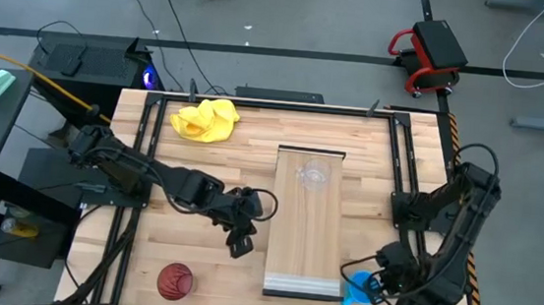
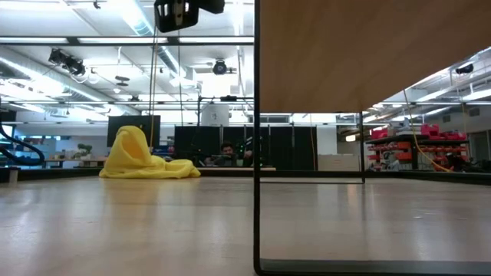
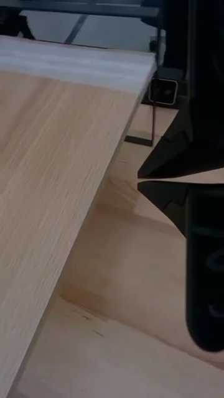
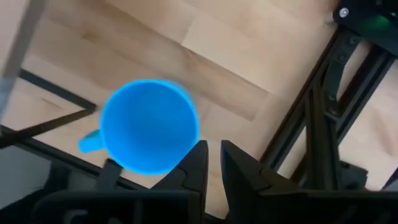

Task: Stack small to large cups/mugs on shelf
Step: Put the blue mug on the shelf

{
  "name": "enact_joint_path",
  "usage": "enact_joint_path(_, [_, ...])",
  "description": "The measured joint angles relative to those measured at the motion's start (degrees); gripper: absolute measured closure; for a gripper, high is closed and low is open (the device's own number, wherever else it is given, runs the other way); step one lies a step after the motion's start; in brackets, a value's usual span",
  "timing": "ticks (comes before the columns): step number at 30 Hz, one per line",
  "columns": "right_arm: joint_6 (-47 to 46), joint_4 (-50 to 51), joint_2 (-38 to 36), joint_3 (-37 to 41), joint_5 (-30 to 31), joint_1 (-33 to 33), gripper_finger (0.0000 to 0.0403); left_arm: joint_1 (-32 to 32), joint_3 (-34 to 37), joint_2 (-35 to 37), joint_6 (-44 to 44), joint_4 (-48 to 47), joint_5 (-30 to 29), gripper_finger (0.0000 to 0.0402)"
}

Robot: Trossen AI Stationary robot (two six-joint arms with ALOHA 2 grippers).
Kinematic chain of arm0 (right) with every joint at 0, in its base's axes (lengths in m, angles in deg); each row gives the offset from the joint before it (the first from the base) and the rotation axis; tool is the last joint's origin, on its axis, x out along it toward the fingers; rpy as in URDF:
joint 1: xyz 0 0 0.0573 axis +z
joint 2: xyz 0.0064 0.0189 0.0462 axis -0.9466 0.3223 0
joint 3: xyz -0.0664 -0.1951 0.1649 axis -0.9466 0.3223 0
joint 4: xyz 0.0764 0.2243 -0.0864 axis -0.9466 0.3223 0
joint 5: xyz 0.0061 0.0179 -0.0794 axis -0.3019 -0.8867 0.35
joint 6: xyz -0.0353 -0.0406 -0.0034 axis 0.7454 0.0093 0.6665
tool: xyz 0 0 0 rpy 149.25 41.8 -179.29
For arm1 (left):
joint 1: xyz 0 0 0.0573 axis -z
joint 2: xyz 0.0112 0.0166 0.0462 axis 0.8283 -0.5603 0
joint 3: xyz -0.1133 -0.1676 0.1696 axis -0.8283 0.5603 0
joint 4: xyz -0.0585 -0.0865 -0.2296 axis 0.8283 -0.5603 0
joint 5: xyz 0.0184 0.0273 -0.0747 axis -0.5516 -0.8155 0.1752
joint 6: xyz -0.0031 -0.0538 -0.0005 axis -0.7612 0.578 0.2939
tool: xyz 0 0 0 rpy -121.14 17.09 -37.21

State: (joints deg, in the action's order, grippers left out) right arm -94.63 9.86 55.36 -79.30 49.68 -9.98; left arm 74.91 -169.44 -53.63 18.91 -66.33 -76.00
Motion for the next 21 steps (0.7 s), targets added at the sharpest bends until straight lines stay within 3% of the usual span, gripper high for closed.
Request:
enact_joint_path(11, [8.76,-10.6,-2.21,8.22,-0.03,2.97,0.035,-0.55,0.04,0.0,0.4,0.47,0.01,0.0387])
enact_joint_path(21, [11.53,-18.34,-3.39,14.16,1.17,0.53,0.0346,-0.55,0.04,-0.02,1.6,0.39,0.01,0.0378])
